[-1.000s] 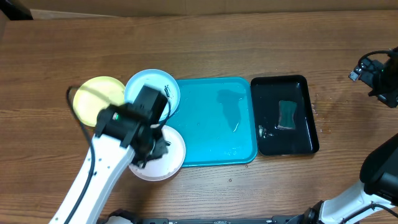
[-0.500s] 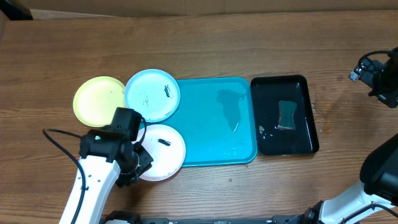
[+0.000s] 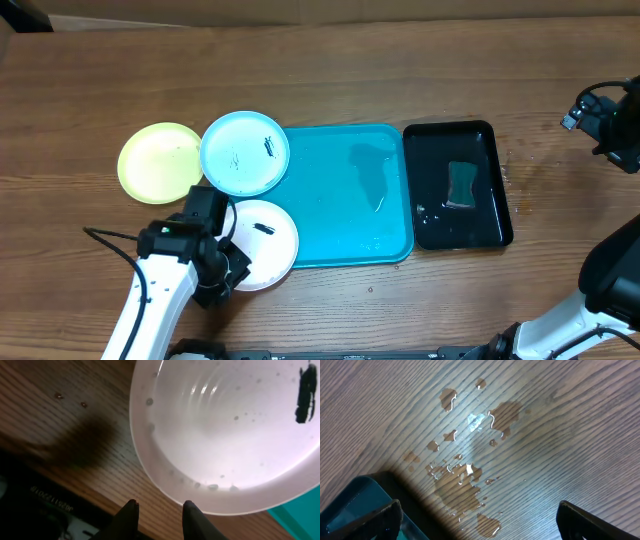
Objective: Clean dirty plates on tray and stack at the side
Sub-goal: 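Grip the lower white plate rim with the left gripper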
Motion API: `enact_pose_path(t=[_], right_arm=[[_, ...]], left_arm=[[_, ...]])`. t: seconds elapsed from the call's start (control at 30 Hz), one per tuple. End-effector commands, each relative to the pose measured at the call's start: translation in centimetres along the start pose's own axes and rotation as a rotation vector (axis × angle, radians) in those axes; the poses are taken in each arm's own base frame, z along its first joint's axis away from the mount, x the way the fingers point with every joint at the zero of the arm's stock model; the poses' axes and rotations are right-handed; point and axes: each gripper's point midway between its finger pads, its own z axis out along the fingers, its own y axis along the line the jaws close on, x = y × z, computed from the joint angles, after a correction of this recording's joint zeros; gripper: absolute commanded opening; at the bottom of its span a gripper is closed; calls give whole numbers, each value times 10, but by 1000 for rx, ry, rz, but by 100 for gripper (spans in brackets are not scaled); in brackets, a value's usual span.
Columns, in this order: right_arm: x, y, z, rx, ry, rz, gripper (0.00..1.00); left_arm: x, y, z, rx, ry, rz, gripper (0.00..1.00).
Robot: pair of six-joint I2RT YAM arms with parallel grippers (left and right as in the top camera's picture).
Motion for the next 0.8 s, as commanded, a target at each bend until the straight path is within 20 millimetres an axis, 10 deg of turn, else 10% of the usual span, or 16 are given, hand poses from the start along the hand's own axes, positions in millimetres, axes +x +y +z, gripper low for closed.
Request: enact_pose_path(t=[0.0, 0.77], right_arm=[[-4, 2, -9, -12, -27, 7, 100], [-4, 2, -9, -12, -27, 7, 100]], left_arm=[[2, 5, 13, -4, 14, -38, 31], [2, 8, 38, 4, 12, -36, 4]])
